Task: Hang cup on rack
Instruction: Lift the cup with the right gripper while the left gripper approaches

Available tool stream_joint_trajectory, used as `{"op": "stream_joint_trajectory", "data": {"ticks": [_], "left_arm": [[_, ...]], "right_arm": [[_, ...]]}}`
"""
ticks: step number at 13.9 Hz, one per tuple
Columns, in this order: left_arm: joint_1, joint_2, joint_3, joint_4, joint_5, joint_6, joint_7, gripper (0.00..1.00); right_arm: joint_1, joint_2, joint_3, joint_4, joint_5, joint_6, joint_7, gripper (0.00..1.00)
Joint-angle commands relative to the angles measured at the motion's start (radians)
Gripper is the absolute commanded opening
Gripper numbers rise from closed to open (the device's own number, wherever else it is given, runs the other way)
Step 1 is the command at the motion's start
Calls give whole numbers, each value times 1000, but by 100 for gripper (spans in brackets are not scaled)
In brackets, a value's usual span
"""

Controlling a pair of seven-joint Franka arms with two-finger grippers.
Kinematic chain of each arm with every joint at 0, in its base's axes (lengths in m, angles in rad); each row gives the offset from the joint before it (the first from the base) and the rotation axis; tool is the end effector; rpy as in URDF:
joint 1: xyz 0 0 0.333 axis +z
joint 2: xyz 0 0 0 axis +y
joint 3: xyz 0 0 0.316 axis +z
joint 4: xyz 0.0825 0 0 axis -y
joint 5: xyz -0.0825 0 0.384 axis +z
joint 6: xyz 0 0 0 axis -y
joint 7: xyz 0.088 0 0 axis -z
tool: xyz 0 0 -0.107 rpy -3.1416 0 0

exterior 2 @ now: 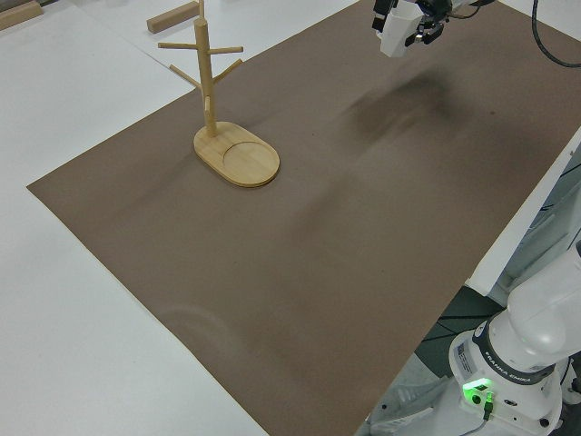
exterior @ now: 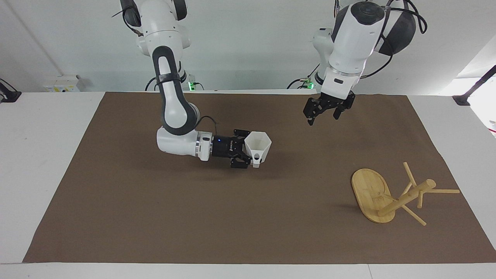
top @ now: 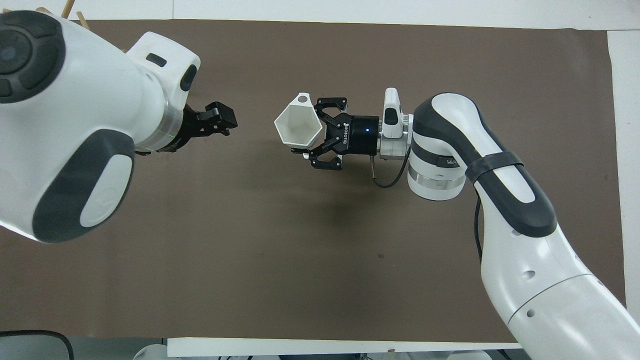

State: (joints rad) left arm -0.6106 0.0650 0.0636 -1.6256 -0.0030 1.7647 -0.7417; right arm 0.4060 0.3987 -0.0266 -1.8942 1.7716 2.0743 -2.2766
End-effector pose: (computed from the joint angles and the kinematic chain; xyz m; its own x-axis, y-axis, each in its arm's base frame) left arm 0.5029 -0.3078 0.5789 0.9793 0.1947 0.0555 0.1921 -0.9801 0.0493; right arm 0.5797 0.2866 0.3225 0.0386 0.1933 0.9804 0.9915 -0.1296 -0.0134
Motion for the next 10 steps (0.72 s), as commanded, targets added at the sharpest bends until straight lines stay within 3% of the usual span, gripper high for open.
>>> {"op": "stream_joint_trajectory", "data": {"ticks": [1,7,10], "left_arm": [[-46,36,15,26,21,18,-63,100],[-75,108,13,56,14,96,-143,99],[-61,125,9,47,9,122,-137,86]], "right_arm": [[69,-87,-4,-32,28,169,42,15],[122,-113,-4,-98,204,181,-17,16],[123,-118,-4,-108,230,175,-34,16]]}}
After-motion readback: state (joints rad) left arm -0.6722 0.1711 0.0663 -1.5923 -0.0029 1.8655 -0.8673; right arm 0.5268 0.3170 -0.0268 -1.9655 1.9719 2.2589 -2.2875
